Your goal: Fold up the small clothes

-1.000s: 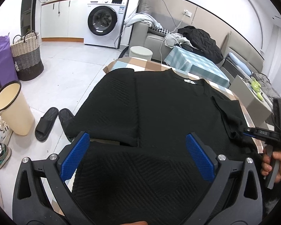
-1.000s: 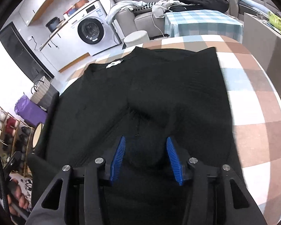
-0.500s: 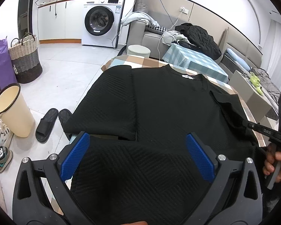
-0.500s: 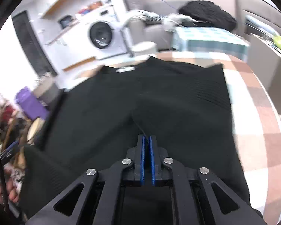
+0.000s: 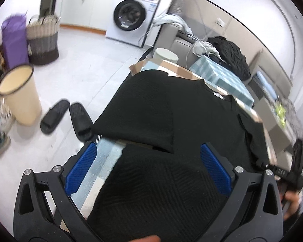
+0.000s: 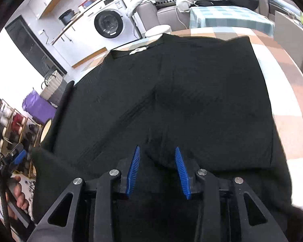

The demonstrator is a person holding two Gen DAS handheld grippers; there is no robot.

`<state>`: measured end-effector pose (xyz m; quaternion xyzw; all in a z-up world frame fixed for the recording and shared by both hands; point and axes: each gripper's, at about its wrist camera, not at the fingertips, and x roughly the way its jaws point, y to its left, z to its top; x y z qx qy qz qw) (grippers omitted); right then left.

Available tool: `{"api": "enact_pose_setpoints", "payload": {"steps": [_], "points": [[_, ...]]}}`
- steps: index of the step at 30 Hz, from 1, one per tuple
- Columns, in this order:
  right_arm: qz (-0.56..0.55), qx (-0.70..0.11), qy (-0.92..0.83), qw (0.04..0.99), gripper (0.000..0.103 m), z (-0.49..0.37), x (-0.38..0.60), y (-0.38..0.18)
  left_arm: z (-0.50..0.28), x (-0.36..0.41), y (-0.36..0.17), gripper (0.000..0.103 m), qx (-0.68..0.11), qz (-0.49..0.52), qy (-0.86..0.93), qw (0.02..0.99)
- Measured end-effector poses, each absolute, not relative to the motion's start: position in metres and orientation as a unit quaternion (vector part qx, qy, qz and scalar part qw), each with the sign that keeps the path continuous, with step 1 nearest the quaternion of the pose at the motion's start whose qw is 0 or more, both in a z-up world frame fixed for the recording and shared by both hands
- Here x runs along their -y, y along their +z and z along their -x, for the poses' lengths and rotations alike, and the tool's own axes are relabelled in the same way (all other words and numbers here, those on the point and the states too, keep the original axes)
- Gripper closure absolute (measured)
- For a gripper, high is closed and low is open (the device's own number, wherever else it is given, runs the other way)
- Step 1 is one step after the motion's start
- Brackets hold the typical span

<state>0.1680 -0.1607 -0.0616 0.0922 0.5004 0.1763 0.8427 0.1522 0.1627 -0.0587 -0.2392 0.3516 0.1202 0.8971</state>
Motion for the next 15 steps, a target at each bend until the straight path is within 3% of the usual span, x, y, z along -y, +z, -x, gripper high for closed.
{"api": "enact_pose_setpoints", "payload": {"steps": [8,13,15], "points": [[-0.118,-0.461,0.185,0.860,0.061,-0.134,0.181,-0.034,-0.157,-0.237,-0.097,0.016,-0.360,0.378,0.140,0.841],[-0.124,-0.450,0.177,0.867,0.061,-0.116,0.184,-0.023,-0.181,-0.258,-0.122,0.020,-0.387,0.383,0.153,0.825],[-0.126,-0.450,0.172,0.867,0.061,-0.113,0.188,-0.023,-0.195,-0.264,-0.132,0.031,-0.398,0.384,0.153,0.819]]}}
